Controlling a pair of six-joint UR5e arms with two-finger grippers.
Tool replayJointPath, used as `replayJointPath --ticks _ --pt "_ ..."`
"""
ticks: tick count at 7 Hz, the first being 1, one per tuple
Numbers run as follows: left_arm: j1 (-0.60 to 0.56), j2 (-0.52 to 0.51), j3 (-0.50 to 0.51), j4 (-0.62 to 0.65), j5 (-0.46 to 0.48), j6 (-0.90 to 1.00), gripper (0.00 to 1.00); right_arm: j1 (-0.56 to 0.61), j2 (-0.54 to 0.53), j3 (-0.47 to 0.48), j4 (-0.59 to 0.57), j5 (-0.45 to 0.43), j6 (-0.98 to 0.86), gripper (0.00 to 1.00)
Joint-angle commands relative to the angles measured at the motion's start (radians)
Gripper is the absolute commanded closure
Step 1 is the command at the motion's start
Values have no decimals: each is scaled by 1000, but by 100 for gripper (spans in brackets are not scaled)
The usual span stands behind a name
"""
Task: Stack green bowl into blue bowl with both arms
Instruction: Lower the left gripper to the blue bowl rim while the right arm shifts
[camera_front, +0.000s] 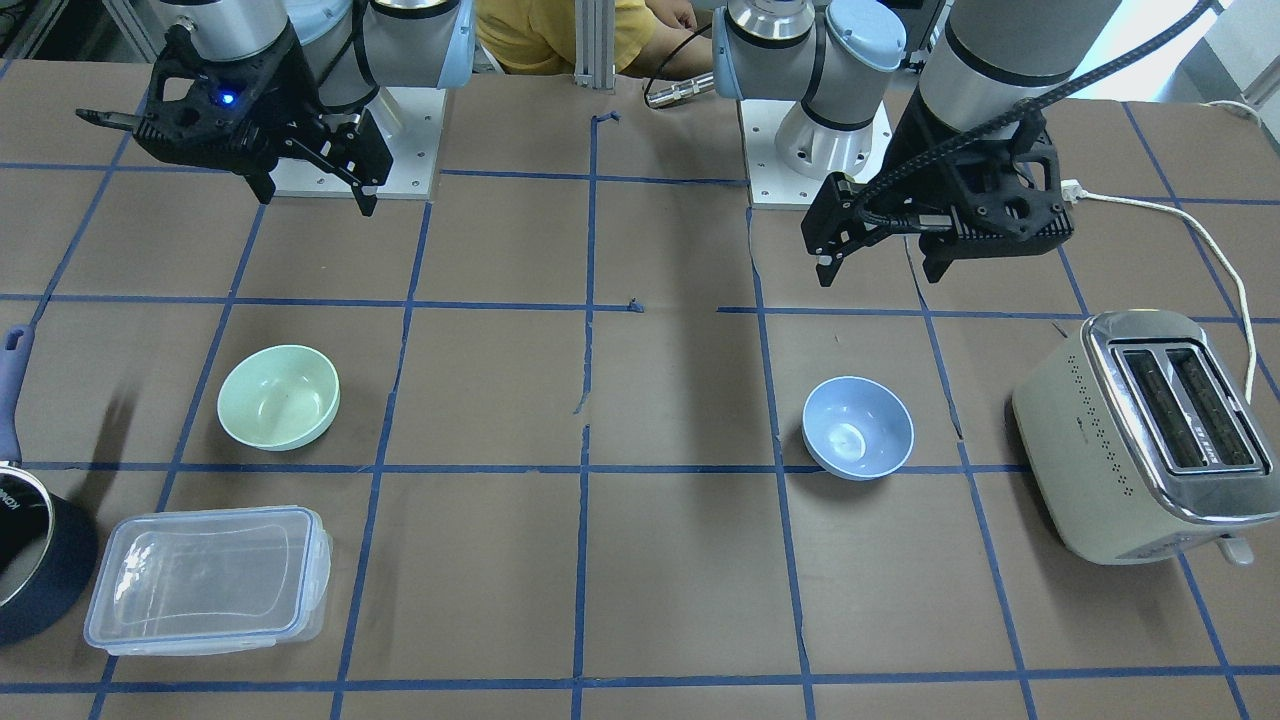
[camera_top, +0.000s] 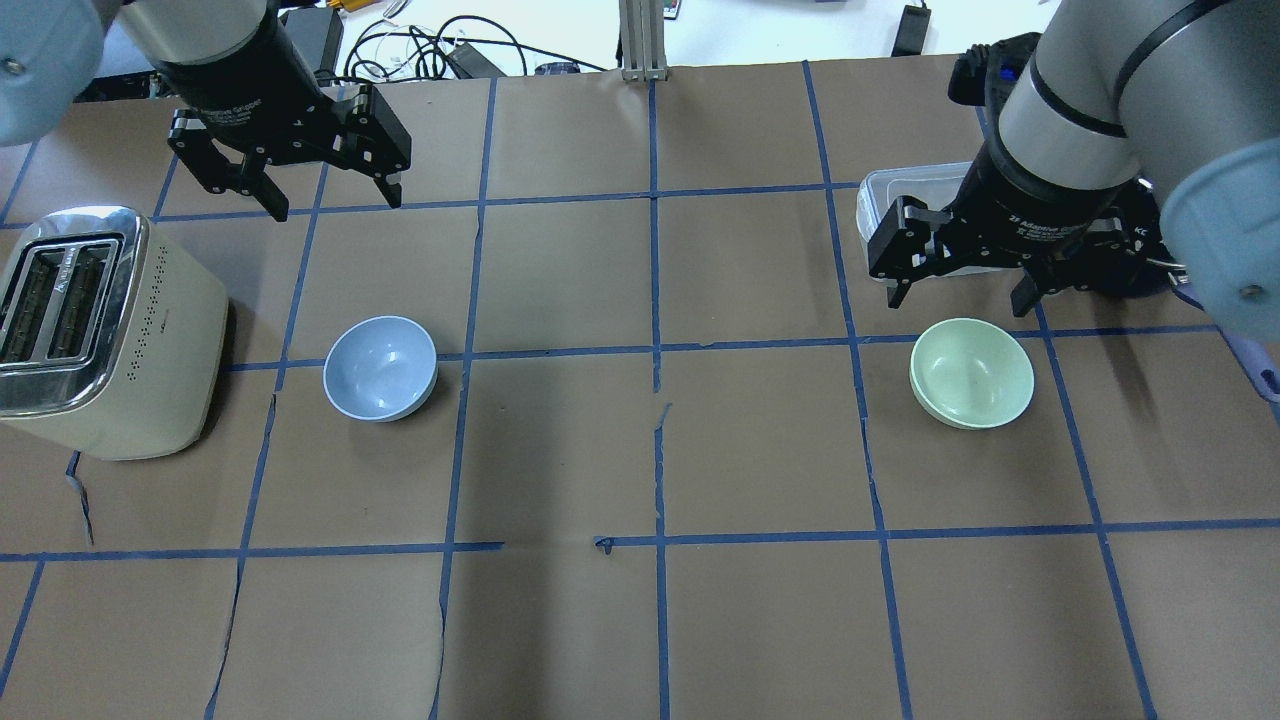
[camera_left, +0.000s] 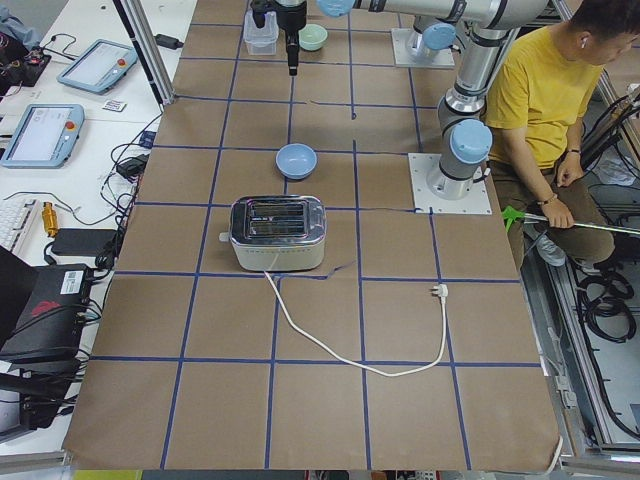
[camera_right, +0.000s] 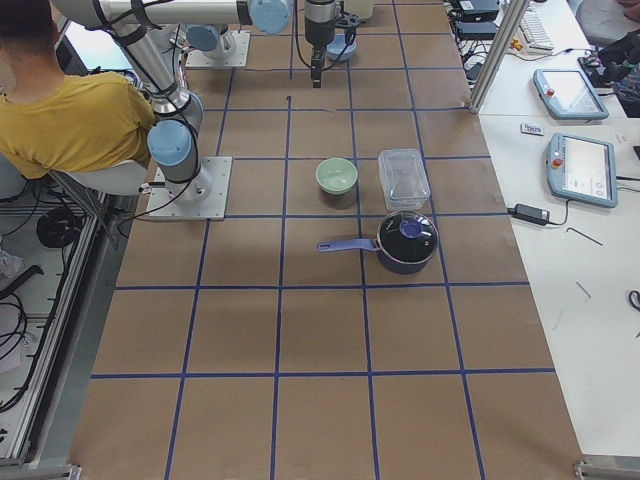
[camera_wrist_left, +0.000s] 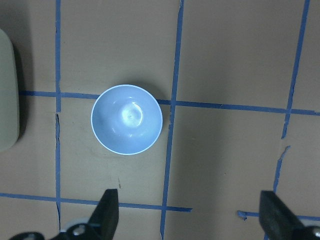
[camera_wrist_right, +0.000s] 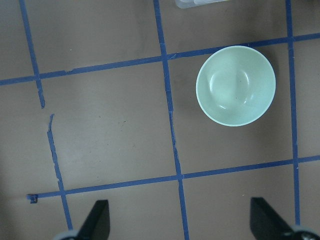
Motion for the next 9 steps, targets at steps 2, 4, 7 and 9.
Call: replayJointPath --ticks 2,4,7,9 --pt "1 3 2 0 -5 -1 0 -12 36 -50 1 -5 -2 0" --pt "8 6 -10 0 -4 1 0 -9 62 -84 7 -5 -3 0" --pt "36 0 -54 14 1 128 0 -8 64 -73 9 10 1 0" --pt "187 -11 -248 217 -1 192 0 -12 84 -67 1 -6 -9 0"
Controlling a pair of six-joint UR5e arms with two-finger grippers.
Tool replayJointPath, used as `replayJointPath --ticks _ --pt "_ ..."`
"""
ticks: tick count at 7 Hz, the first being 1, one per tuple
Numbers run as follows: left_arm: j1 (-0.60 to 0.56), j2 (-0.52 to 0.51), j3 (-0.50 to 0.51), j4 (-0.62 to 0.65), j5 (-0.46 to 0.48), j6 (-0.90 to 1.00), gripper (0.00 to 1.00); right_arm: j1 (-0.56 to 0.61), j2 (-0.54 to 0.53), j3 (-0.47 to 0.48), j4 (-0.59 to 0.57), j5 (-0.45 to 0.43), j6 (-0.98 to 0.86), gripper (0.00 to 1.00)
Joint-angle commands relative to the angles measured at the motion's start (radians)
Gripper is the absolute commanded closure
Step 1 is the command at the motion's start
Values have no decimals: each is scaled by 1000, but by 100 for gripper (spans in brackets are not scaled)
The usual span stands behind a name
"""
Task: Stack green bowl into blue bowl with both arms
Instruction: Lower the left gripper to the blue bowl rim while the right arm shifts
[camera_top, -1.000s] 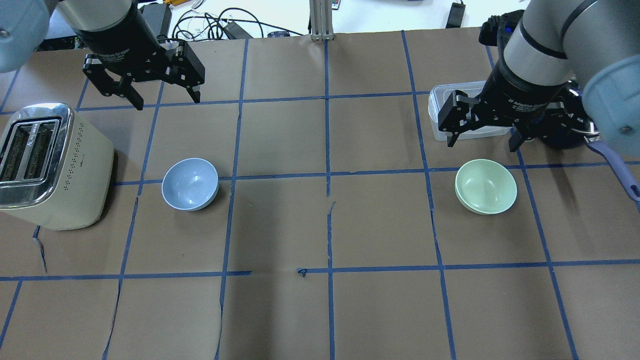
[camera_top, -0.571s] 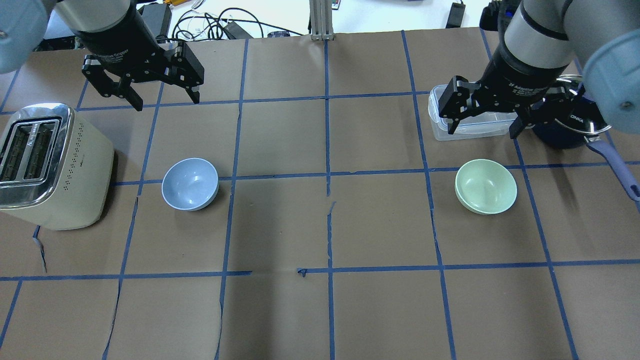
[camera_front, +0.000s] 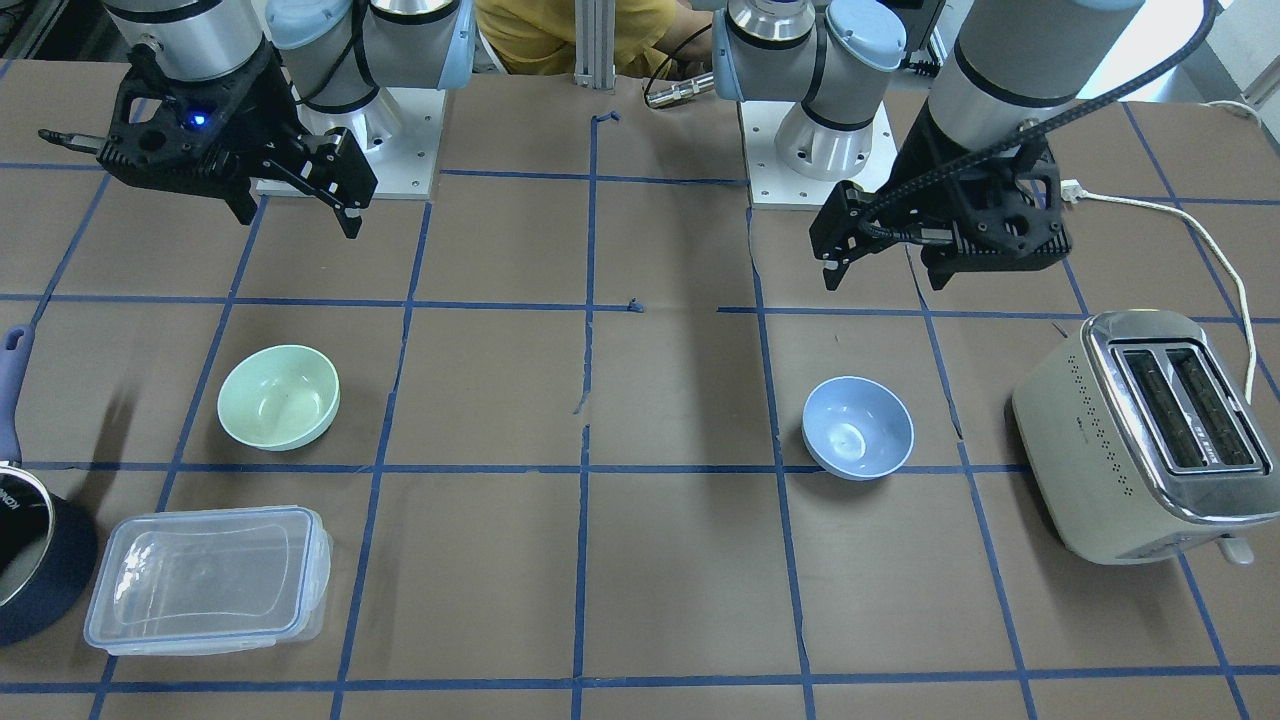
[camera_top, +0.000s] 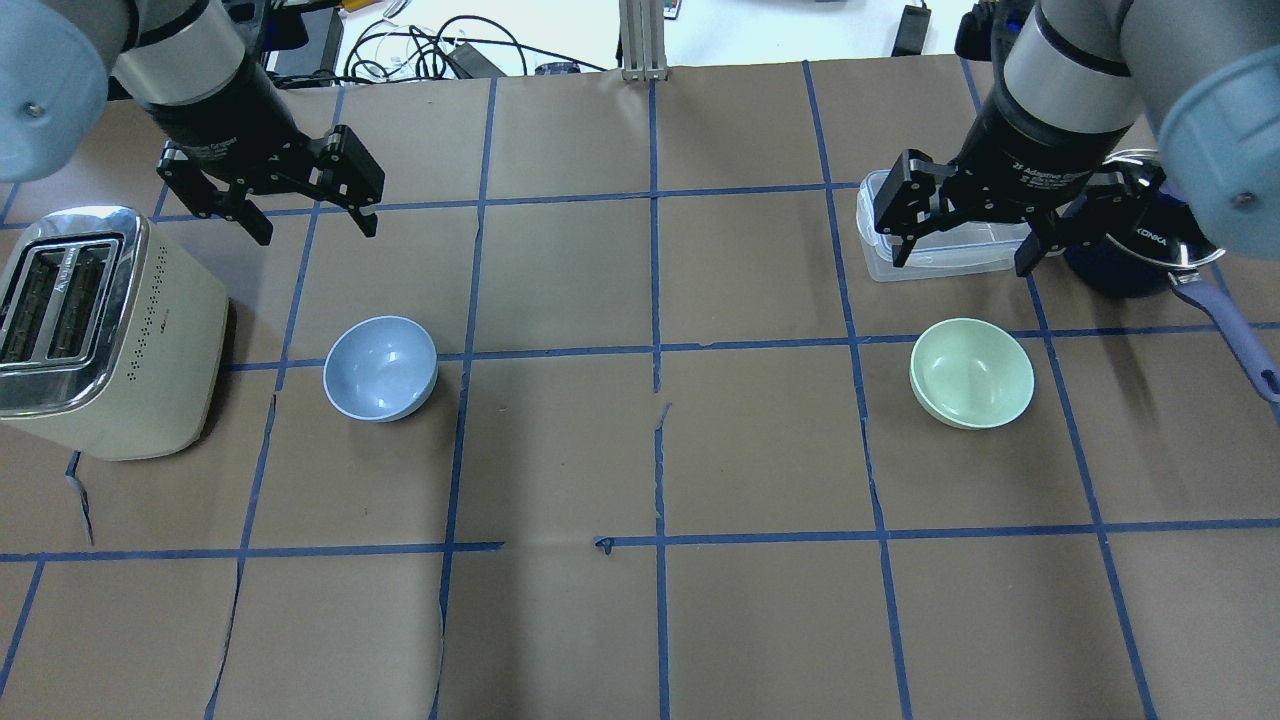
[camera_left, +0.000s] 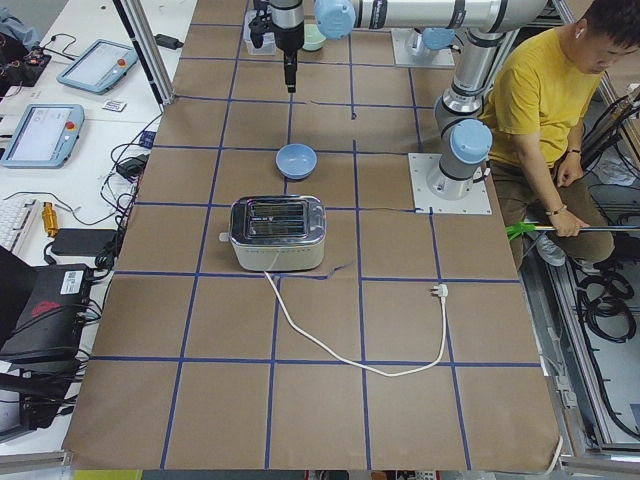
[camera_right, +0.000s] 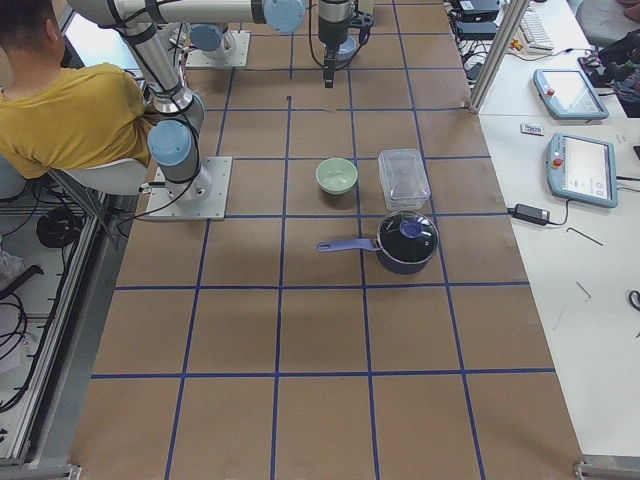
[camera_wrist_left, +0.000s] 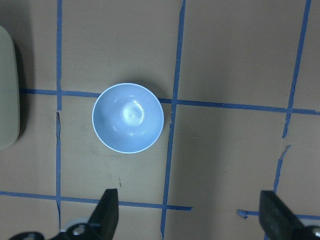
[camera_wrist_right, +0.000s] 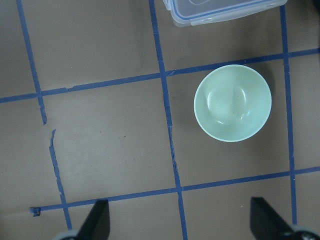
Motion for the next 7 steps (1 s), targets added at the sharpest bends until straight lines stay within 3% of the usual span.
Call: replayJointPath --ticks 1,2,4,6,7 --pt "94 -13 -203 241 0 122 0 -2 72 21 -30 -1 -4 0" --pt "97 -28 -288 335 0 134 0 -2 140 26 -143 -4 -5 0" --pt "158 -85 -408 524 0 192 0 -10 202 26 -178 -4 -71 0" --pt "186 -132 -433 542 -9 201 0 -71 266 93 -287 1 -96 0" --pt "189 -161 -436 552 -9 201 10 -97 271 153 -388 1 -134 0"
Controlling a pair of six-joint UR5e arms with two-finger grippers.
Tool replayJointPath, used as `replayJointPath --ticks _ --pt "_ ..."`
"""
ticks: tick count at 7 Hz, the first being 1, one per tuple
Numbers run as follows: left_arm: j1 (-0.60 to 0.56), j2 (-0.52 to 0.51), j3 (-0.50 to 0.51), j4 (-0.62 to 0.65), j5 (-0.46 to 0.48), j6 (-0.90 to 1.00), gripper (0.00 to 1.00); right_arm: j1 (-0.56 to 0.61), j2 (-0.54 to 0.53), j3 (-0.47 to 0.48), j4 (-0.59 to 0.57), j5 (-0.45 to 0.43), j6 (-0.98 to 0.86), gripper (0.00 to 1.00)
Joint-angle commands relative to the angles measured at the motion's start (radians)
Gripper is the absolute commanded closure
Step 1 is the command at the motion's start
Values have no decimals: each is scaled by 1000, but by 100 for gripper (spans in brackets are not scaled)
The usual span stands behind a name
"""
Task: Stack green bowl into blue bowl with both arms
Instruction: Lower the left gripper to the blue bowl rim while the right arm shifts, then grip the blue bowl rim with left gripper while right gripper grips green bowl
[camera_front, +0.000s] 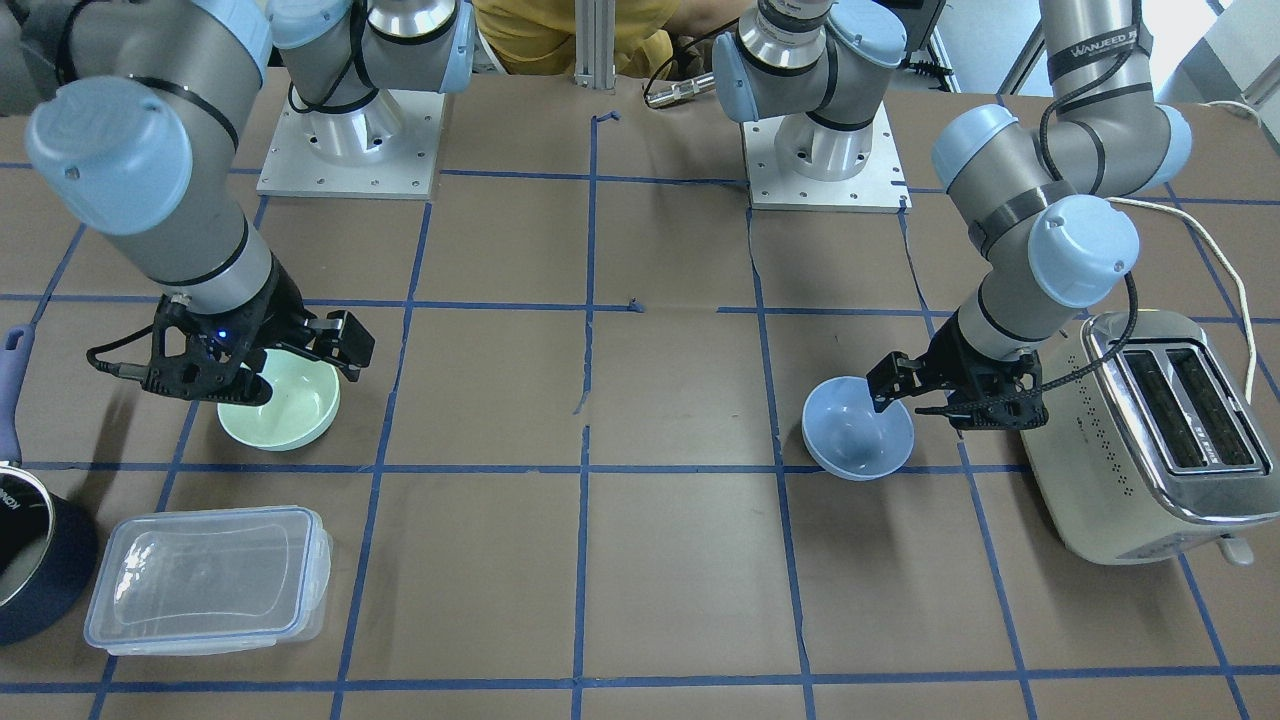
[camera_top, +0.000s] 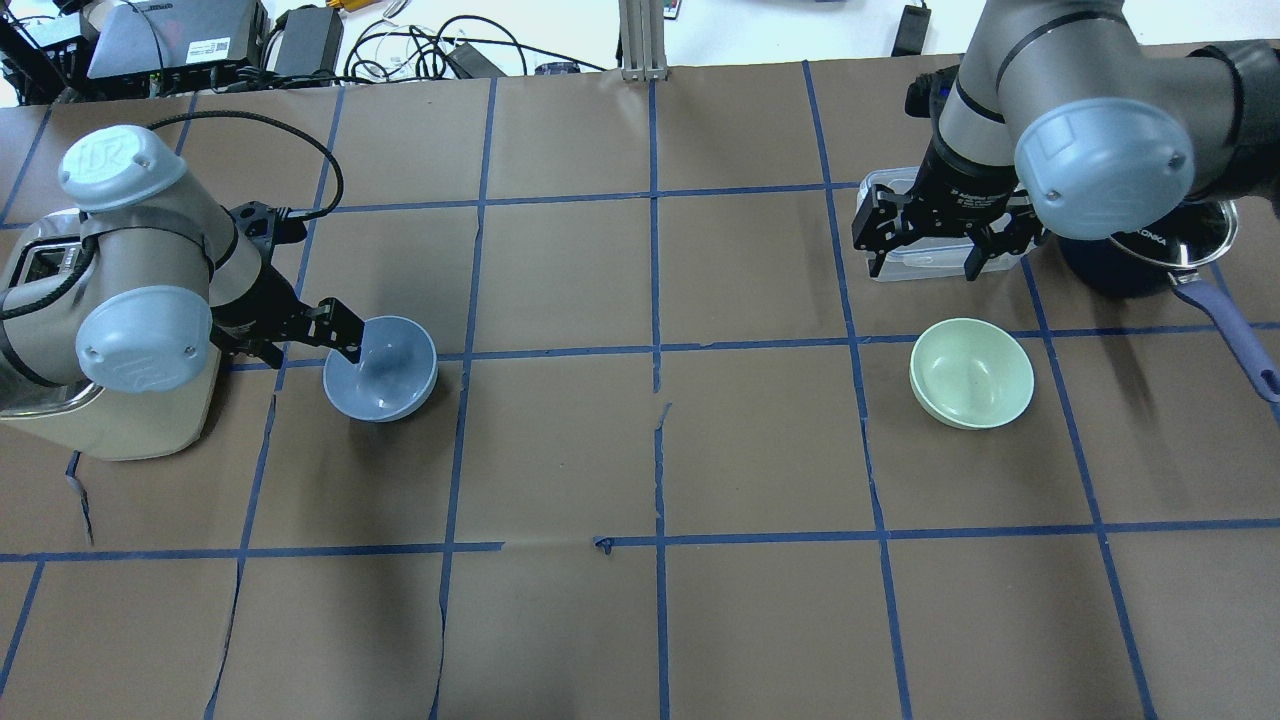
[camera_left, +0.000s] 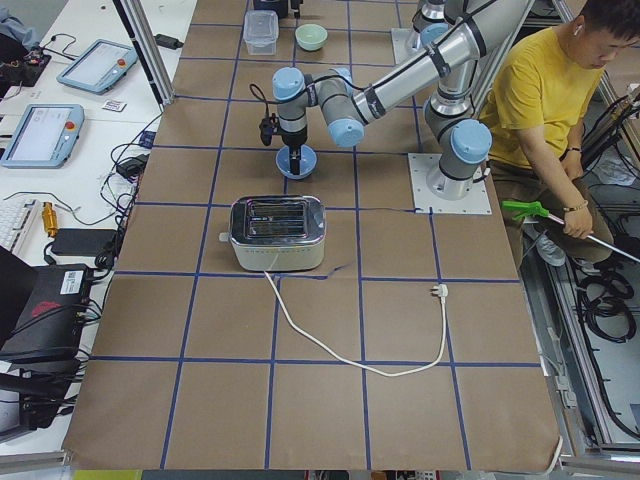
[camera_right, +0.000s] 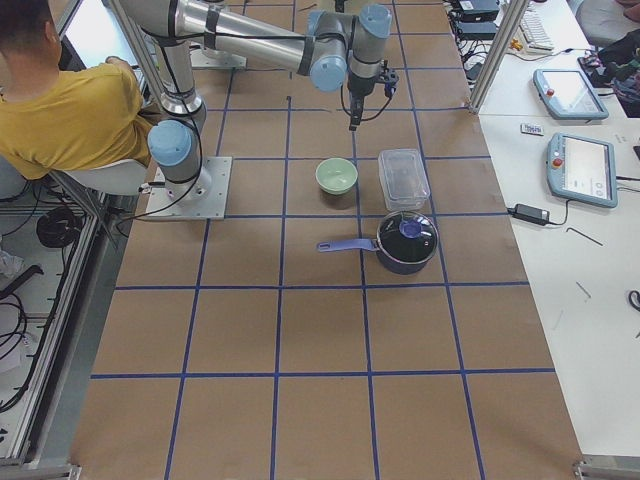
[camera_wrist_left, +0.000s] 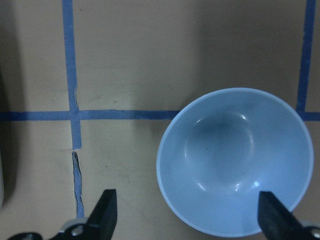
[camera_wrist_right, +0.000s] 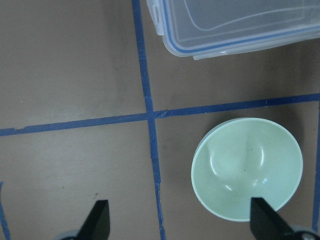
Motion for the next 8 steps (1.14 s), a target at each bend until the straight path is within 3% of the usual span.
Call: replayJointPath --ticks 1,2,4,6,7,8 --pt "11 -49 -9 29 -1 3 45 -36 51 114 -217 0 -87 0" --pt "13 -52 -9 30 -17 3 60 -36 91 131 -277 0 -109 0" --pt "13 -66 0 32 -73 6 86 -36 149 144 -281 -5 -194 0" --pt "-19 -43 52 -20 -79 -53 99 -45 162 183 -287 -5 -204 0" --pt "-79 -33 108 -90 -135 -146 99 -62 162 202 -291 1 -204 20" --pt "-176 -37 130 -106 -146 -278 99 -73 162 204 -297 -2 -206 73"
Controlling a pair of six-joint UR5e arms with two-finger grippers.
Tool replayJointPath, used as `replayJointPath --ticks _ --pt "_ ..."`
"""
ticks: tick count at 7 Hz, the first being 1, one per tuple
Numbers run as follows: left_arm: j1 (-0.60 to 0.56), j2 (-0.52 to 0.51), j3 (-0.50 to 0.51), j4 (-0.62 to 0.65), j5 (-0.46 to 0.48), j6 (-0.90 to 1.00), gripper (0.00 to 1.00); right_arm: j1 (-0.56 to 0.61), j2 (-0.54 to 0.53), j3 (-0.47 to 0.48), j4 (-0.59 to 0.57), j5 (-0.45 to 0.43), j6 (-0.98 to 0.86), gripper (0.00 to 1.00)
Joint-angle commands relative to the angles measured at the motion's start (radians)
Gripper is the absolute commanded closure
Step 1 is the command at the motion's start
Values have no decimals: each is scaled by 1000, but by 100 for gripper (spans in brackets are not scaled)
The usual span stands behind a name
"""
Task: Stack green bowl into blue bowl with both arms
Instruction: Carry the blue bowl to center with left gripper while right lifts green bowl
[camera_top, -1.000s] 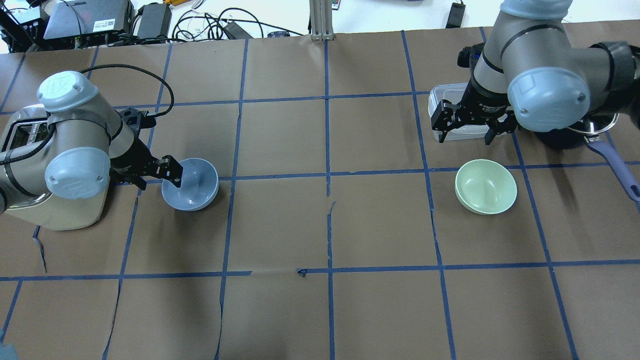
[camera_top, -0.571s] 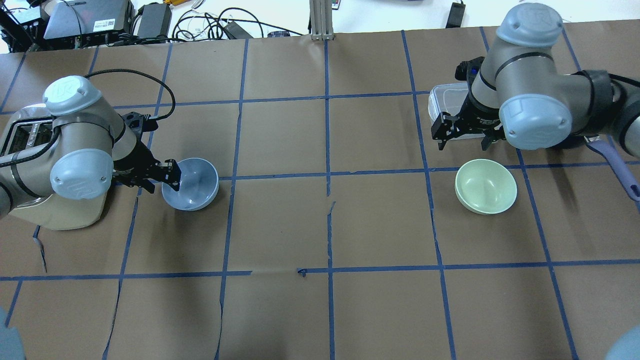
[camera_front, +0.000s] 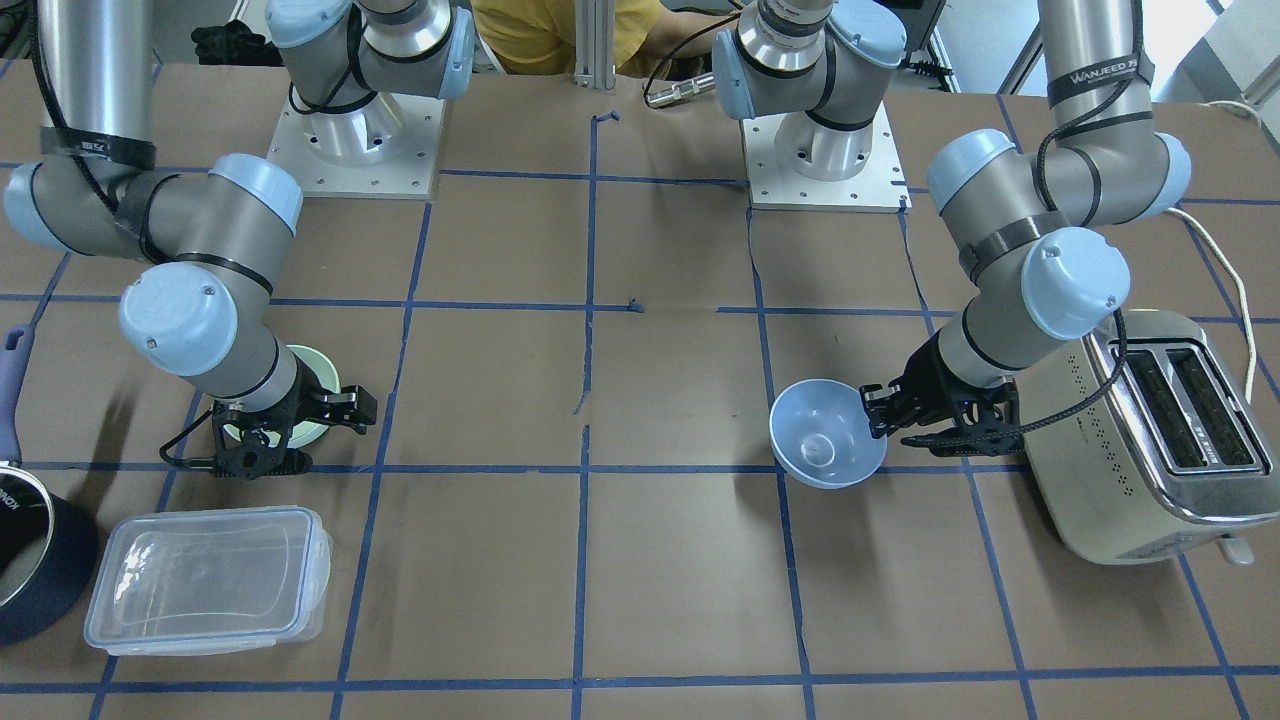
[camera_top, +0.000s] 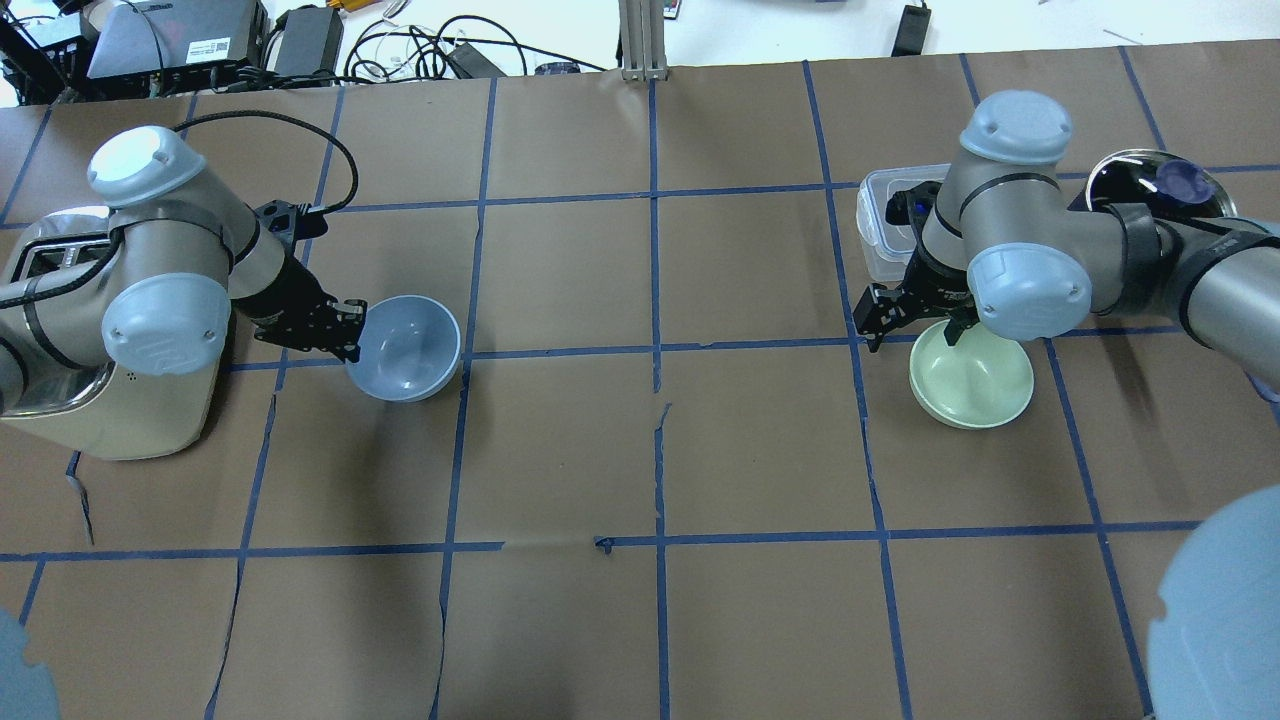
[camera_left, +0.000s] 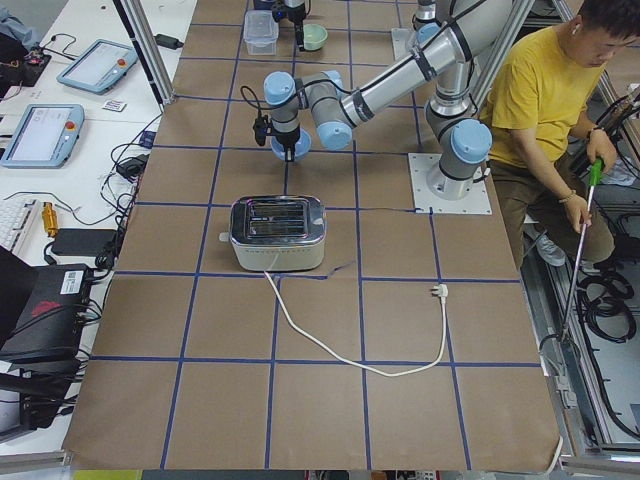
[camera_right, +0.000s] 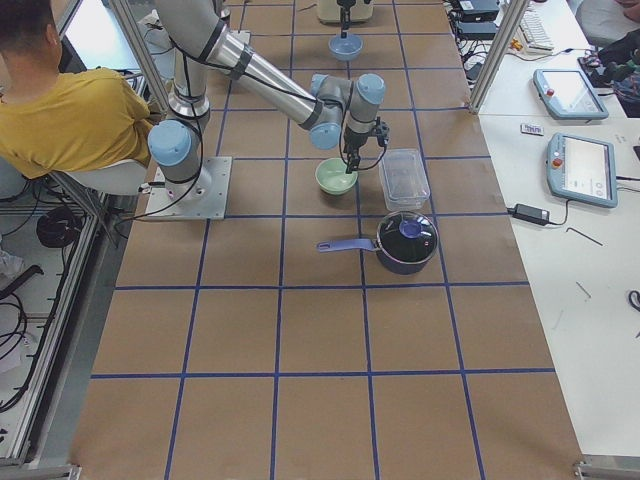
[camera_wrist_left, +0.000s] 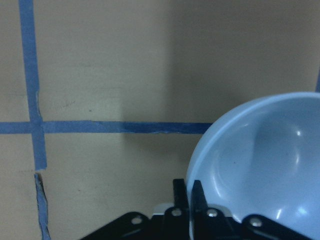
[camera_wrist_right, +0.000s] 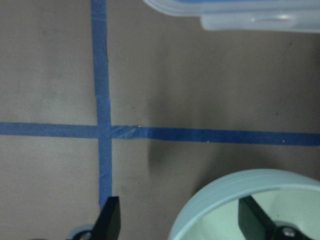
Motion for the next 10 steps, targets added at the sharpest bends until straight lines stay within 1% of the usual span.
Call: replayJointPath --ticks 1,2,3,4,5,6,7,8,9,10 --pt "-210 8 41 -32 -28 -266 99 -18 -1 11 -4 -3 -1 100" --pt "-295 -4 43 -16 -27 -369 99 -19 -10 8 -1 -5 4 100" --pt "-365 -32 41 73 -30 -504 99 -18 -14 -3 3 -5 12 100" --pt "-412 -71 41 151 -30 -557 99 -18 -31 -21 16 -5 15 100" --pt "-418 -113 43 196 -30 -561 99 -18 -49 -36 17 -3 16 100" --pt "-421 -133 57 233 -54 -609 99 -16 -66 -58 40 0 30 100" --pt "-424 -155 93 235 -112 -637 99 -10 -70 -103 77 0 76 100" --pt "-424 -173 110 236 -112 -634 99 14 -71 -163 141 0 122 100" --pt "-424 -175 110 232 -108 -634 90 49 -67 -221 169 0 174 100" --pt "-424 -175 109 235 -105 -640 42 88 -60 -248 172 0 212 100"
